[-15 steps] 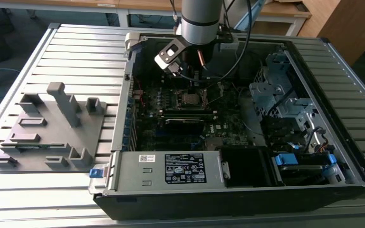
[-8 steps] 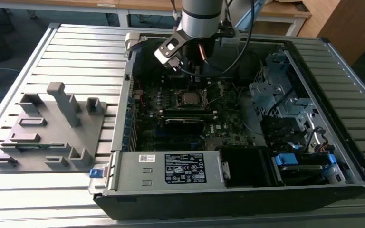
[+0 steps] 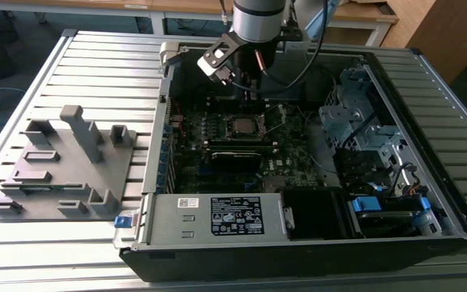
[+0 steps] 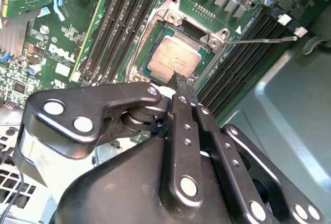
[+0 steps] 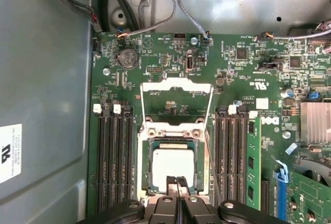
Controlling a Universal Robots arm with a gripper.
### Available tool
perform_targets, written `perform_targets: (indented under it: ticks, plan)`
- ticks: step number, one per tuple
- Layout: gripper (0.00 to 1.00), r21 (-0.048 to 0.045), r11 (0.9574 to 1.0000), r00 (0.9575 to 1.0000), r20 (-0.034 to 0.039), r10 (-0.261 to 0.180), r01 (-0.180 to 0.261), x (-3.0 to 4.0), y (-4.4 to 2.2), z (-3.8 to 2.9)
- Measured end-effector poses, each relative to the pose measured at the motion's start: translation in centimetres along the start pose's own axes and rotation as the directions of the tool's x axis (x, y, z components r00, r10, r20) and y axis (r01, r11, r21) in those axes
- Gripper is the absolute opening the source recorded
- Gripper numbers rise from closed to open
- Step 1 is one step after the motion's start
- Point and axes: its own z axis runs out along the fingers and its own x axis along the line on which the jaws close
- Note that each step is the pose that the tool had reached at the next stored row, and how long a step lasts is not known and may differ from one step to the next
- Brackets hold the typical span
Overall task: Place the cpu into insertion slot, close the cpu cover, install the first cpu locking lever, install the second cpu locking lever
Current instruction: 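Close the cpu cover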
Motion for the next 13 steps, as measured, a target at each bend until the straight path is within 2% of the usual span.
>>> perform_targets:
  ticks: [5, 13]
  plan:
    - [0.11, 0.0, 1.0, 1.0, -0.0001, 0.0, 0.0, 0.0, 0.1, -0.1]
    - [0.11, 0.0, 1.0, 1.0, -0.0001, 0.0, 0.0, 0.04, 1.29, -0.05]
